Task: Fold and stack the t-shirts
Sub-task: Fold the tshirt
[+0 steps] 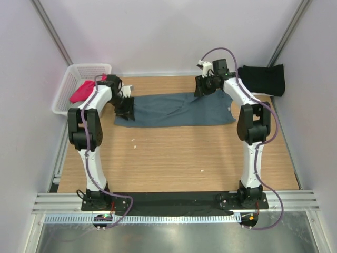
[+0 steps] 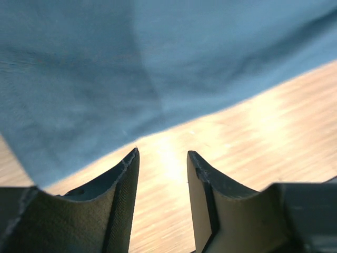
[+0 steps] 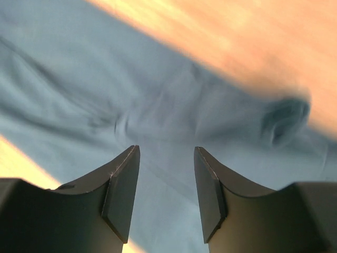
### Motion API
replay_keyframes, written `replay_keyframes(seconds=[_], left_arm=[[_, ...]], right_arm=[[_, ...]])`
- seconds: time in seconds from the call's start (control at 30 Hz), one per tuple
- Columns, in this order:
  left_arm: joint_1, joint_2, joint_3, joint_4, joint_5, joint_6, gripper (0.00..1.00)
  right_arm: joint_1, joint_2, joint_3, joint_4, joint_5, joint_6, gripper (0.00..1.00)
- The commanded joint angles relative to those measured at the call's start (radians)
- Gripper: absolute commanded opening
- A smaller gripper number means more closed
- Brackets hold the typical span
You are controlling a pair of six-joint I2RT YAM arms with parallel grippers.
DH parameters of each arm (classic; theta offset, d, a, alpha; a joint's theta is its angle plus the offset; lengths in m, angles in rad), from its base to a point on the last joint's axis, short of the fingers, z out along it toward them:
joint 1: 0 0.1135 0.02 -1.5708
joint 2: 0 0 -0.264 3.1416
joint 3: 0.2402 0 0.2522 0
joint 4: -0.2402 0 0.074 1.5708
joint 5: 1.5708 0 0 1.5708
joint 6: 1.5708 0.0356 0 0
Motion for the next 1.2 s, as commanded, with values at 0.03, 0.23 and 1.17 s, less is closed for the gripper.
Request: replay_keyframes(seconds=[0.03, 0.23, 1.17], left_arm=[[-0.018, -0.131, 0.084, -0.010, 0.088, 0.017, 0.45], [-0.058, -0.043, 0.181, -0.018, 0.016, 0.060, 0.47], [-0.070, 0.047, 0.015, 0.023, -0.083, 0.094, 0.43]], right_arm=[[-0.028, -0.261, -0.241, 0.097, 0.036, 0.056, 0.52], [-0.034, -0.336, -0.461, 0.192, 0.090, 0.096, 0.51], [-0.154, 0.152, 0.063, 0.287, 0.174, 0.089, 0.50]])
